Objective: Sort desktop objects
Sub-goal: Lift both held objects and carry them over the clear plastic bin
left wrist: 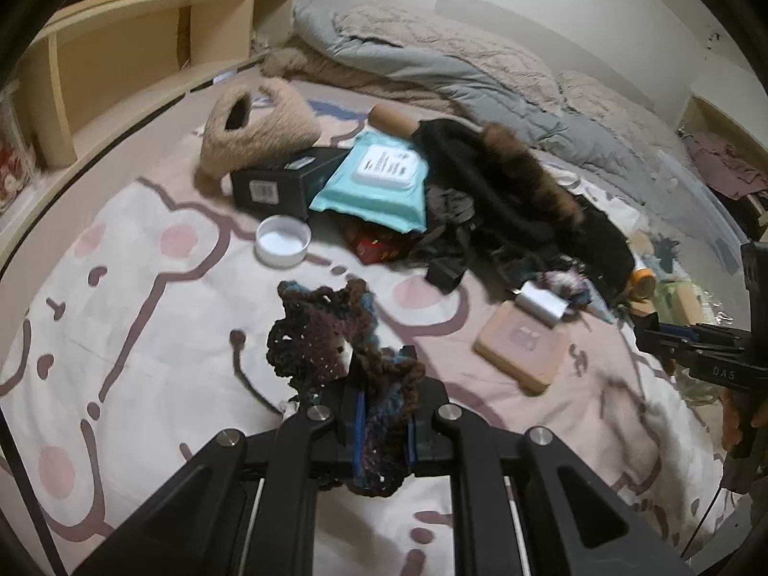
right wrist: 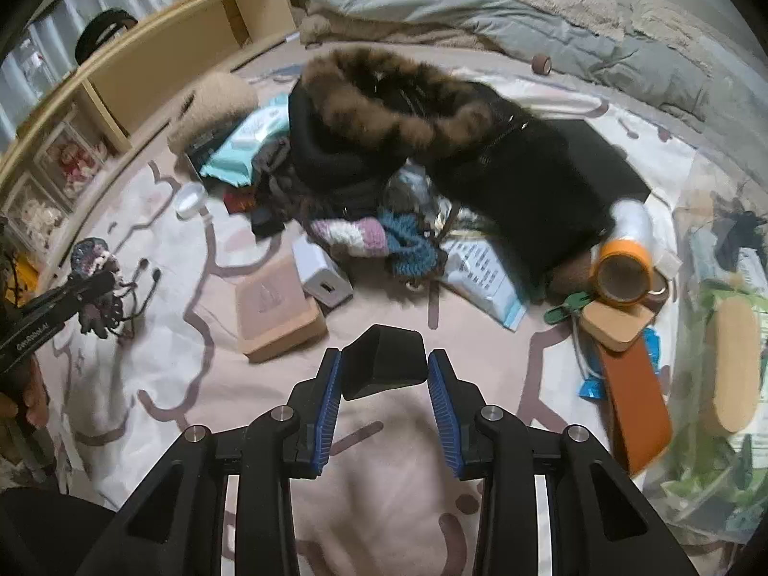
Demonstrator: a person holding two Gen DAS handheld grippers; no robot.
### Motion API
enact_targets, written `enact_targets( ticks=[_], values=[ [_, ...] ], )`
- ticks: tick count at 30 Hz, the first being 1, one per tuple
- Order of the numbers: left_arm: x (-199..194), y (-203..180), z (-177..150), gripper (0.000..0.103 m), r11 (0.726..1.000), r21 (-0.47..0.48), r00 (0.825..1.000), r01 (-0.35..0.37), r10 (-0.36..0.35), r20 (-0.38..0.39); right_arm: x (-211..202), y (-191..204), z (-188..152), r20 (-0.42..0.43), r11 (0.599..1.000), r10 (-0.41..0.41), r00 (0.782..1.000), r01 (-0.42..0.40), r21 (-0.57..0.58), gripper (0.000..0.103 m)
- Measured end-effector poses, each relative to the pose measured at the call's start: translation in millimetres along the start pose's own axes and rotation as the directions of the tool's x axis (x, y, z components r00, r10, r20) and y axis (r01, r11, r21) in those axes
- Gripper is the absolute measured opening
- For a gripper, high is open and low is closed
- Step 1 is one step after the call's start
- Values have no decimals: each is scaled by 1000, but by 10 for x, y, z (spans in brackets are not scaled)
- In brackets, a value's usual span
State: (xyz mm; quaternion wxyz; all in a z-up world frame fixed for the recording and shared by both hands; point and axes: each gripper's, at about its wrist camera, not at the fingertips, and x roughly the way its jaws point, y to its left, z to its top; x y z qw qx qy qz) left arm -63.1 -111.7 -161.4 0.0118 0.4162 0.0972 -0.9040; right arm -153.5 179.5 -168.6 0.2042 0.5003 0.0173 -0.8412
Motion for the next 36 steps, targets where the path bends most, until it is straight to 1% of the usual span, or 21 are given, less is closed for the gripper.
enact_targets(
  ticks=[7,13,19,26,32,34,36],
  values=[
    [-212,-204,173,13,999,49,998,16,-19,59,-381,4,100,89,1000,18,996,-20,22,37],
    [-409,-417,356,13,996,82,992,46,-55,114,-740,16,188,172,999,24,985,-30,35,37],
    [-615,-640,557,13,989,130,981,68,-90,171,-1072,-14,256,237,999,-12,971,2,42,37],
    [-928,-972,881,13,974,190,955,124,-169,242,-1499,-82,331,322,998,-36,946,14,69,37],
    [-1197,-1310,1138,13,946,263,926,189,-261,272,-1880,-98,360,399,996,-67,914,37,82,37],
    [-1293,-1444,1258,13,930,287,912,229,-308,270,-2019,-128,384,418,995,-66,906,27,99,36],
    [-1382,-1559,1342,13,915,313,902,254,-341,266,-2159,-160,401,445,994,-60,894,11,113,37]
  ],
)
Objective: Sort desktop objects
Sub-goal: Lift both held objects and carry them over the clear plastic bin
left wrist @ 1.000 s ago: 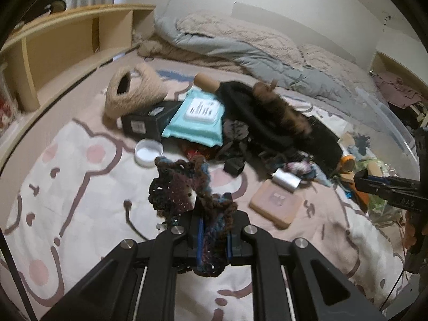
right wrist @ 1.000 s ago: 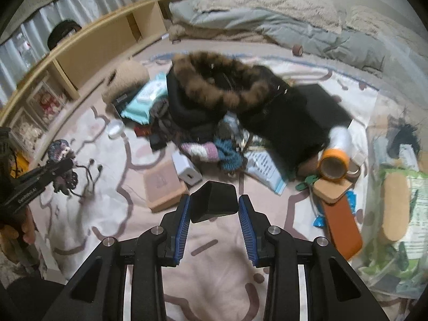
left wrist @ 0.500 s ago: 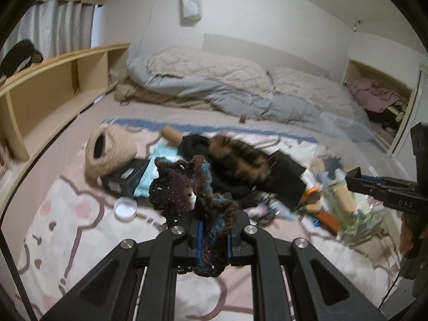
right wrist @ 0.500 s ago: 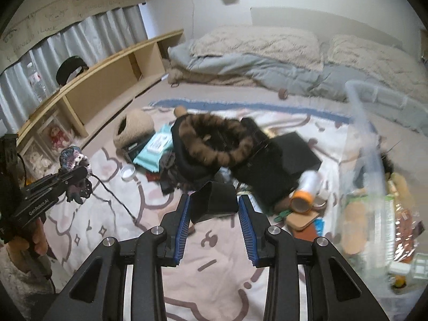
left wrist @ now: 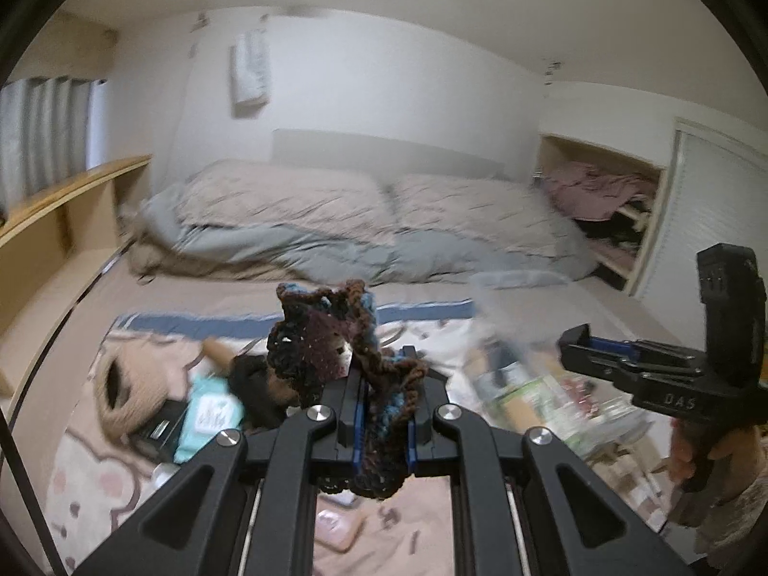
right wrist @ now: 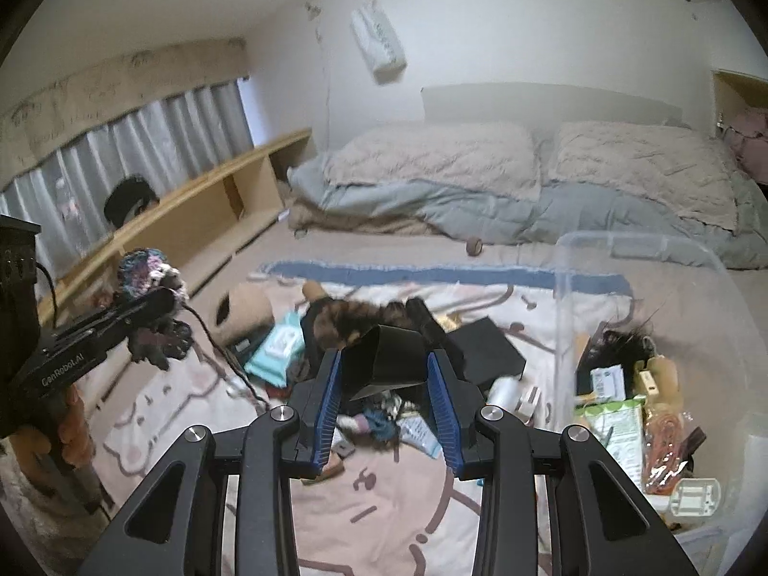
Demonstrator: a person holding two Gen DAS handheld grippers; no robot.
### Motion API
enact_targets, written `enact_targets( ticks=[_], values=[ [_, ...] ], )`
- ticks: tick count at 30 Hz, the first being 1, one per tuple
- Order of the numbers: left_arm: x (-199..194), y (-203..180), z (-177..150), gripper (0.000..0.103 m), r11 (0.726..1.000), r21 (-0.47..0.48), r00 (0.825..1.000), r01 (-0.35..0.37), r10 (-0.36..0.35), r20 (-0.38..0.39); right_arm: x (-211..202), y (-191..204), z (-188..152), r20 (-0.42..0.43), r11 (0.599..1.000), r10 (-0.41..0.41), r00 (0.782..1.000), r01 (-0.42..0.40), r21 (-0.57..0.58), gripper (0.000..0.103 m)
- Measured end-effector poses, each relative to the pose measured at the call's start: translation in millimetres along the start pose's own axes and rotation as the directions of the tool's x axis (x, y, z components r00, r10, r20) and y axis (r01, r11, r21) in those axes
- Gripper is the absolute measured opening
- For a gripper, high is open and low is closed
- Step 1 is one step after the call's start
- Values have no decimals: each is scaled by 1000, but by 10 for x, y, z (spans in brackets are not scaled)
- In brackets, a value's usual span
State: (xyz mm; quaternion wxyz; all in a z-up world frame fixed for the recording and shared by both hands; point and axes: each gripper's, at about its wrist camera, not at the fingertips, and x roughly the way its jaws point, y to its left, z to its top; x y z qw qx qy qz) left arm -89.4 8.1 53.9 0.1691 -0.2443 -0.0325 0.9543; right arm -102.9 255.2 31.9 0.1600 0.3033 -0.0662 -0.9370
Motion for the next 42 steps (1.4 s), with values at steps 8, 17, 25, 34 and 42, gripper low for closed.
enact_targets(
  ticks=[8,17,25,34,42],
  values=[
    [-86,-460,560,13,993,86,995,81,-86,54,-534,-84,384,115,999,-33,993,29,37,37],
    [-79,-1070,1175,13,970,145,972,196,-212,103,-1012,-509,641,219,983,-117,969,82,164,37],
    [200,-1737,1473,13,938,208,949,277,-302,96,-1068,-1140,506,198,944,-244,949,185,274,37],
    [775,-2305,1222,13,913,211,930,348,-365,46,-918,-1703,268,89,894,-313,946,262,363,36],
    [1442,-2490,820,13,909,175,925,378,-365,-105,-577,-2117,5,-78,840,-383,921,382,385,37]
  ],
)
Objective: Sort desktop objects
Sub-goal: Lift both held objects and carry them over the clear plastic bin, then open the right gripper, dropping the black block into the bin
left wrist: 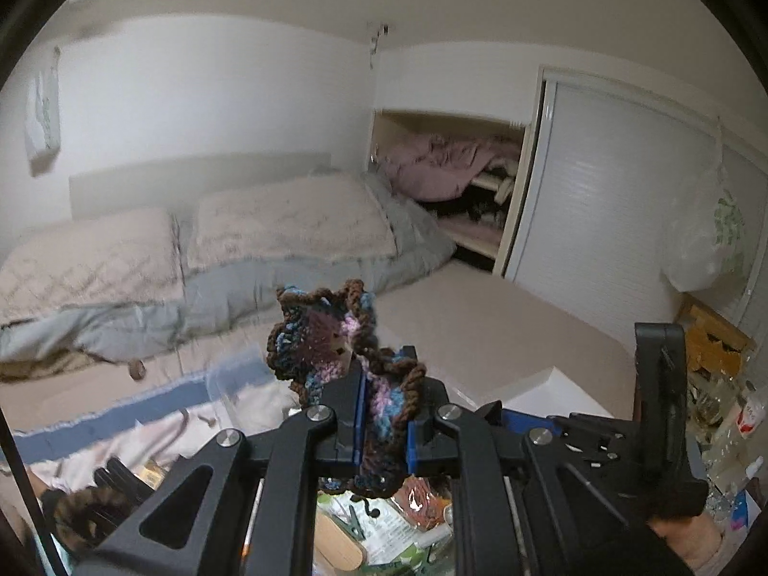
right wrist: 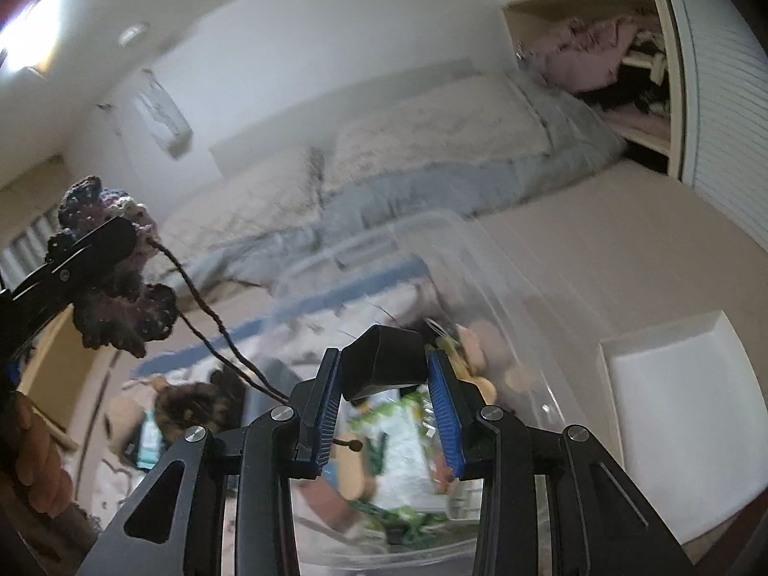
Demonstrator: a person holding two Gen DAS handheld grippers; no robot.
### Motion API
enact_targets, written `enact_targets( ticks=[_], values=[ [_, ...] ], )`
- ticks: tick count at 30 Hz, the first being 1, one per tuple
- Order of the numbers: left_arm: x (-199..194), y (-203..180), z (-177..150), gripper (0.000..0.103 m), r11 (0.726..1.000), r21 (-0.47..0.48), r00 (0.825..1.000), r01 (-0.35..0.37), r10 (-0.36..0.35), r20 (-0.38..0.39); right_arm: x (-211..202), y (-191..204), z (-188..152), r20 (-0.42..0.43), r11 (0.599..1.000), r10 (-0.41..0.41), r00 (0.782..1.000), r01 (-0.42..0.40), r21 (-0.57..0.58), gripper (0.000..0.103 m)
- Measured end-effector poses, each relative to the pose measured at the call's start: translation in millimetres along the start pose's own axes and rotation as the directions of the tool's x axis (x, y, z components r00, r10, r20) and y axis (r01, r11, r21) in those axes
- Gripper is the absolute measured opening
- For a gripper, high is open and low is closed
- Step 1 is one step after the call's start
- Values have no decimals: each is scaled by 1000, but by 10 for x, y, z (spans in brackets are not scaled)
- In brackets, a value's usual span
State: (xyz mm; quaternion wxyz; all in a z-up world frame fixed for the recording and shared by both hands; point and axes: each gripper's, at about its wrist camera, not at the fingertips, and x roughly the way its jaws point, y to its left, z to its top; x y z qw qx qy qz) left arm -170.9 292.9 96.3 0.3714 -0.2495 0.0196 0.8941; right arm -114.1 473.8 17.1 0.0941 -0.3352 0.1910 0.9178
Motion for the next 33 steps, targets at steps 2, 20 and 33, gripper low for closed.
enact_targets(
  ticks=[2,20,33],
  values=[
    [112,5,-76,13,1000,0,1000,-7,7,-26,134,-87,-32,-32,1000,-19,999,19,20,37],
    [748,177,-455,13,998,43,986,-52,59,-159,1252,-74,124,-300,938,-316,900,251,-238,37],
    [777,262,-422,13,999,22,986,-45,48,-162,1247,62,218,-266,892,-407,874,318,-322,64]
  ],
)
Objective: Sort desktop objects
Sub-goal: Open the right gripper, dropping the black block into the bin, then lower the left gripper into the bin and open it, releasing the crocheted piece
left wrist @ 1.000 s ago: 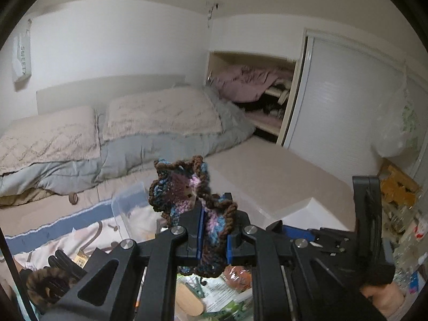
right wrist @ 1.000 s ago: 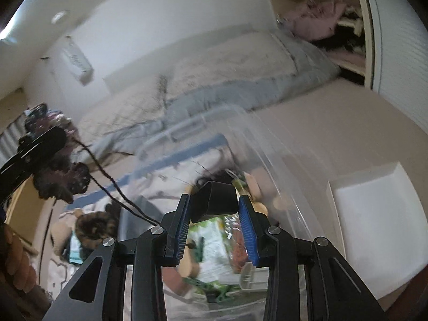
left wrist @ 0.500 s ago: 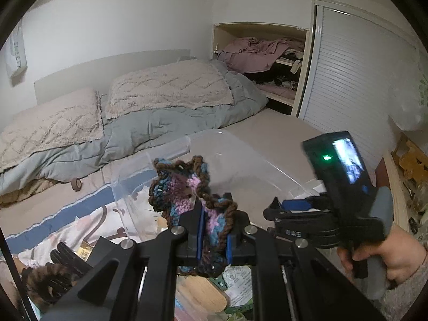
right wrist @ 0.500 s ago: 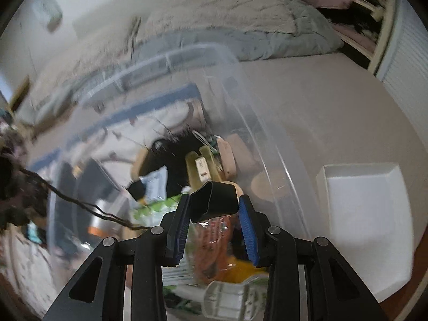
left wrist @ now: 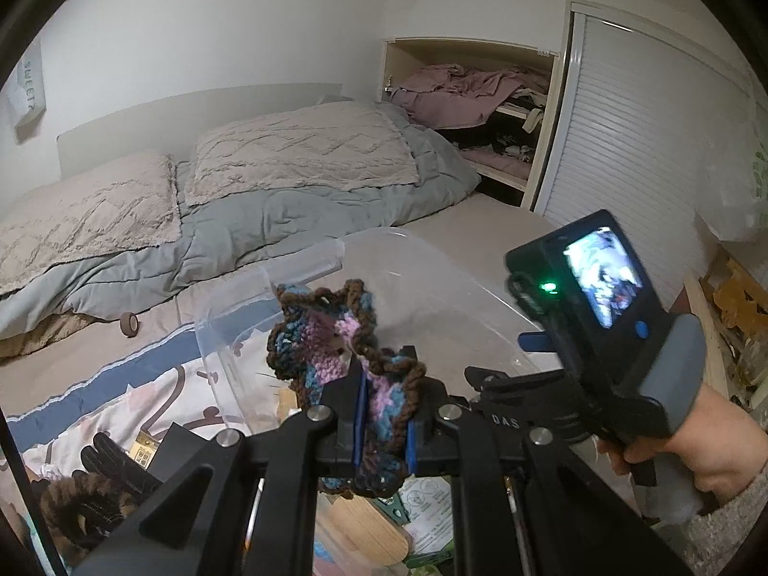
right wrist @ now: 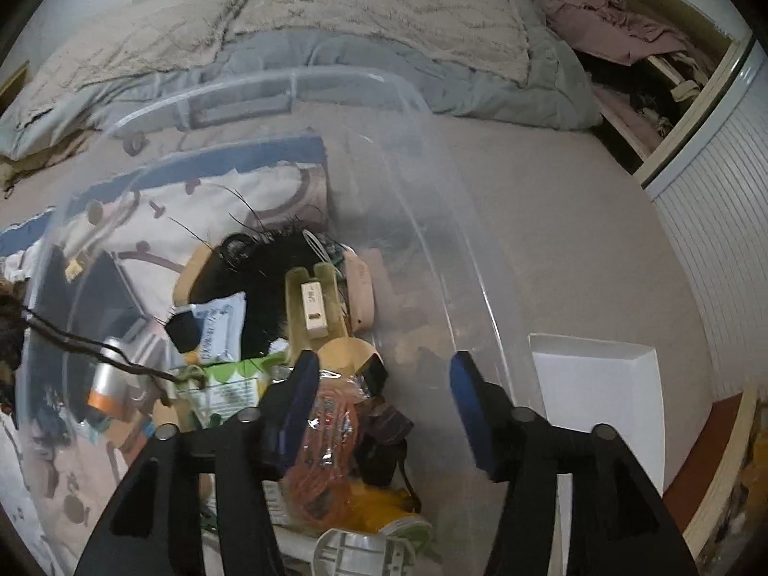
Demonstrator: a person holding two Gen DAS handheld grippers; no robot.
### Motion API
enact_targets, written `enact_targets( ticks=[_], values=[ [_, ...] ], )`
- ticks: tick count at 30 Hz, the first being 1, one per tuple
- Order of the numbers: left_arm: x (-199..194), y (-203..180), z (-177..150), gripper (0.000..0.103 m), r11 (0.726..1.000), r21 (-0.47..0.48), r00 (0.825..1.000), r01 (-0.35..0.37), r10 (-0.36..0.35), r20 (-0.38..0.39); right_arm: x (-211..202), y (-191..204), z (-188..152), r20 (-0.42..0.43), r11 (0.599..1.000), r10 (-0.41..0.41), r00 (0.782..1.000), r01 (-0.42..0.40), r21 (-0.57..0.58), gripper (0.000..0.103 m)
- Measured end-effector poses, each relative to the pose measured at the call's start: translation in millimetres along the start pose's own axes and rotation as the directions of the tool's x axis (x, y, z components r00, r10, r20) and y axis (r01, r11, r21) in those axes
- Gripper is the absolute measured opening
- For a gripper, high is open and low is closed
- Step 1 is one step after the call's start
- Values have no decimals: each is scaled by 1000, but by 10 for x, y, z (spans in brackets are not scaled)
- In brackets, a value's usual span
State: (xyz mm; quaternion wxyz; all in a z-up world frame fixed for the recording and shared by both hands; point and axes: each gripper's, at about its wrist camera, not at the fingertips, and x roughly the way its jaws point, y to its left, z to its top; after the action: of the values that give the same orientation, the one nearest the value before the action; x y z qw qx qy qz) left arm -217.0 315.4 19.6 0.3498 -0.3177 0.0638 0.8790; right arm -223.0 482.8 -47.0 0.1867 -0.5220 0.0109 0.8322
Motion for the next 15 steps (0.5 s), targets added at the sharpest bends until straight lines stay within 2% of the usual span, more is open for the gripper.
enact_targets(
  ticks=[4,8,13,15],
  values=[
    [-37,32,17,13,1000,-8,1000,11,-10,6,-244,-7,-84,55,998,56,997,-58,26,64],
    [-115,40,59,13,1000,-10,999,29,-28,26,-532,-24,-213,127,991,123,984,-129,44,64],
    [-305,44,137,13,999,-3,996,50,-50,80,-896,-41,-525,231,971,208,950,-229,65,64],
    [-369,44,170,13,999,-1,994,42,-41,106,-1020,-44,-741,263,950,278,924,-305,64,65]
  ],
)
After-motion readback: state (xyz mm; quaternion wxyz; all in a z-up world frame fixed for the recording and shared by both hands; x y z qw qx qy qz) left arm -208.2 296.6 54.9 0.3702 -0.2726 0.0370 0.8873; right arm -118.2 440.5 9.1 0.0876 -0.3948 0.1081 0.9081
